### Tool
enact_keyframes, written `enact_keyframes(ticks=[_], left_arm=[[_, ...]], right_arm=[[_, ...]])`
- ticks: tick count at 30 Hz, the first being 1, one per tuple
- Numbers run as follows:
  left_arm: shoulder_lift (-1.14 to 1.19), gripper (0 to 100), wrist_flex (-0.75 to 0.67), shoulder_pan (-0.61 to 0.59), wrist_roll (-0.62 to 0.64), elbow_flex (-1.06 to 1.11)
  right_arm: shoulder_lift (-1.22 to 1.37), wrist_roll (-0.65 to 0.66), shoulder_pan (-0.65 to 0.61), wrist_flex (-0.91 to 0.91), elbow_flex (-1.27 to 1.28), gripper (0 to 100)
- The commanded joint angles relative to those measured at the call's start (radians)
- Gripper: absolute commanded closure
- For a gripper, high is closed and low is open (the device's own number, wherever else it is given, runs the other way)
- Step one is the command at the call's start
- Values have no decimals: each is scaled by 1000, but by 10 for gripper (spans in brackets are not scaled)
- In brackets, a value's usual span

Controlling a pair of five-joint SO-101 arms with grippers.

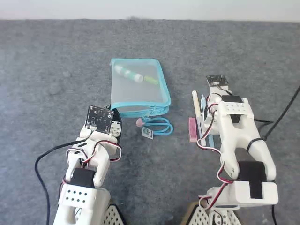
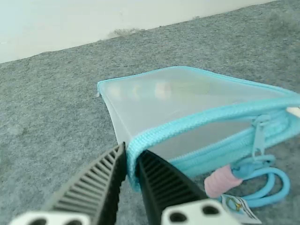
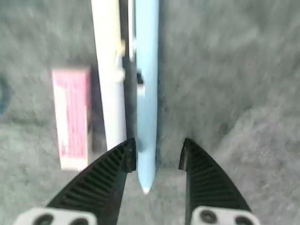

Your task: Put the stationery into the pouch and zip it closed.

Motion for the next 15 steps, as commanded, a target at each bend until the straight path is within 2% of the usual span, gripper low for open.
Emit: enact_keyframes(ticks=[1,6,15], left_arm=[[-20,989,-8,2,-9,-38],[-18,989,-8,-5,-8,-36],[-20,989,-8,-5,-9,-36]], right_arm=[[-16,37,4,-12,0,840],[-13,46,1,-73,63,898],[-65,52,31,-61,66,992]])
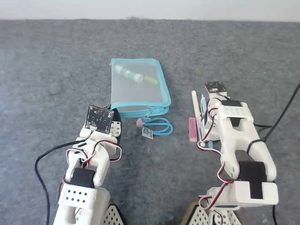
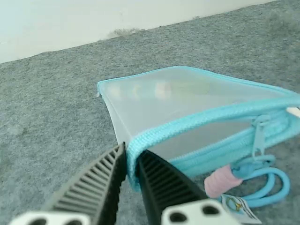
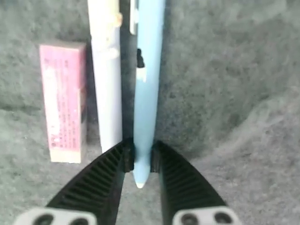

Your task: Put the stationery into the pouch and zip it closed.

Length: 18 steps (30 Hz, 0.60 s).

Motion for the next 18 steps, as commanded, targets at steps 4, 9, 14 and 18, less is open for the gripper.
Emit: enact_keyframes(ticks=[4,9,14,18], left_arm=[[-20,989,-8,2,-9,-36],[-15,989,-11,2,-8,-36],[-15,989,-14,-2,-8,-36],[-15,989,-14,-5,-8,-36]], right_arm=[[-196,94,28,104,-9,991],[-433,161,-56,252,-9,991],[-631,189,-318,423,-9,991],[-699,195,-478,509,-31,991]])
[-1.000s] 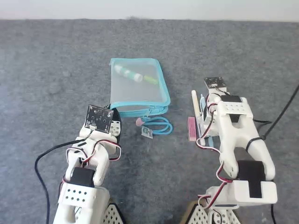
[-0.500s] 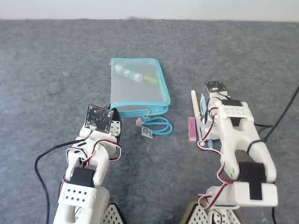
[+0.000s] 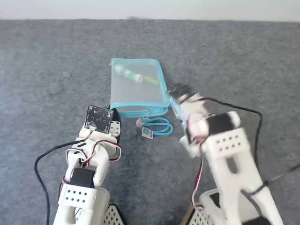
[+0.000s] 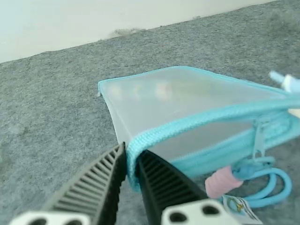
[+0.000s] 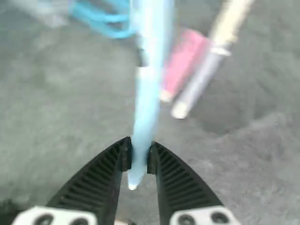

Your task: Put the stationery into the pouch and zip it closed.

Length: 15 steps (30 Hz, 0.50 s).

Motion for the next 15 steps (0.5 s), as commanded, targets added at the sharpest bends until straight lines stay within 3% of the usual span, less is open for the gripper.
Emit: enact_keyframes(ticks=[1,6,15], left_arm=[[-15,989,-14,-3,-8,-36],[-14,989,-14,-3,-8,-35],[-20,989,-15,-3,-8,-27]], right_arm=[[-74,21,-128,74,-44,991],[-85,21,-182,188,-137,991],[-183,17,-125,289,-302,991]])
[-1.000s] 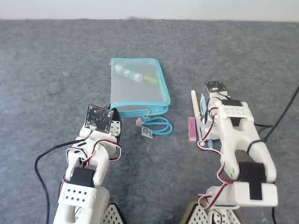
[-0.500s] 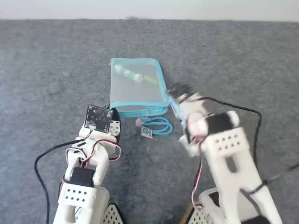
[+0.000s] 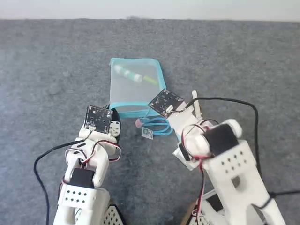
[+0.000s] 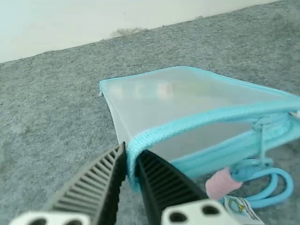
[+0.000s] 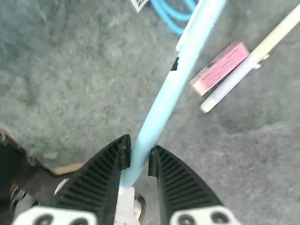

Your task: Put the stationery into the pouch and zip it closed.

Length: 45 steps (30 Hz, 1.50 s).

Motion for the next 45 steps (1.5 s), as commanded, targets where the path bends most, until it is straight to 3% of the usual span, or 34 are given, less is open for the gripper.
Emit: enact_keyframes(ticks=[1,5,21,31,45], left_arm=[[-20,989,-15,0,-8,-27],[-20,989,-17,3,-8,-27],[-14,989,-34,5,-8,-27],[-14,989,-32,5,-9,-27],[-14,989,-32,8,-9,-27]], right_arm=[[-84,15,61,36,-106,991],[-125,11,137,35,-166,991],[-340,-41,133,33,-245,991],[-228,-54,-131,-13,-252,991],[5,-94,-134,-170,-252,991]])
